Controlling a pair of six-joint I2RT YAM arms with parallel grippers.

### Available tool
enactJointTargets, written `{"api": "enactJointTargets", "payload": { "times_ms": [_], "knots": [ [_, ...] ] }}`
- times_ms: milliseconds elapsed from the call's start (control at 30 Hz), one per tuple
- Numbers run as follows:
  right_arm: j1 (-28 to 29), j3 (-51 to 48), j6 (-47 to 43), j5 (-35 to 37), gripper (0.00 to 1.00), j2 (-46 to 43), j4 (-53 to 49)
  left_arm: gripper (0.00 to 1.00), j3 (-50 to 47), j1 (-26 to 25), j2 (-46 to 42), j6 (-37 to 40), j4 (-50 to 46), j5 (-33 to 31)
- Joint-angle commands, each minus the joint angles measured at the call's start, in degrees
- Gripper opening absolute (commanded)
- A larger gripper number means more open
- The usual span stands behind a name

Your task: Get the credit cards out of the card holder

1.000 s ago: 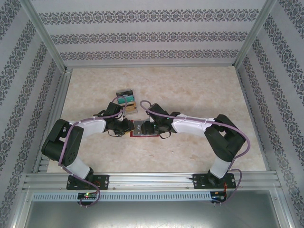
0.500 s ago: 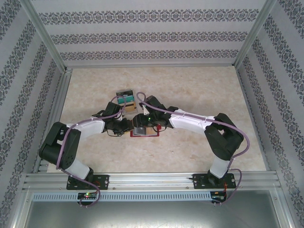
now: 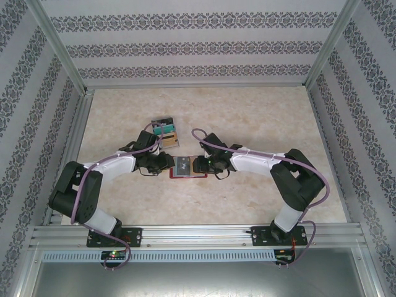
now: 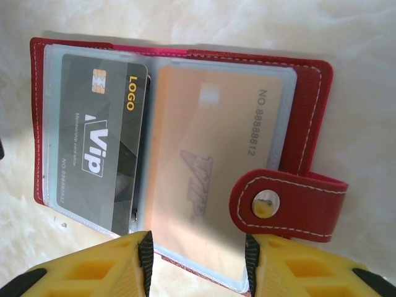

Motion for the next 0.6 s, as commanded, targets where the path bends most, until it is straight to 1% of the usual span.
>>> {"api": "enactJointTargets", "payload": {
  "times_ms": [0, 167, 333, 567],
  "knots": [
    [0.0, -0.2, 0.3, 1.0, 0.46, 0.1, 0.1, 0.28, 1.2, -1.0, 1.8, 1.0, 0.1, 1.2],
    [0.1, 0.5, 0.1, 1.6, 0.46, 1.5, -0.8, 0.28, 0.3, -1.1, 2.9, 0.8, 0.6, 1.0],
    [0.0, 0.1, -0.5, 2.5, 0.46, 1.1, -1.9, 0.28, 0.1, -1.2, 3.3, 0.7, 0.8, 0.8],
    [0.5, 0.4, -0.1, 0.3, 0.46, 2.9, 0.3, 0.28, -0.1, -1.4, 3.8, 0.6, 1.2, 1.0]
  ]
}}
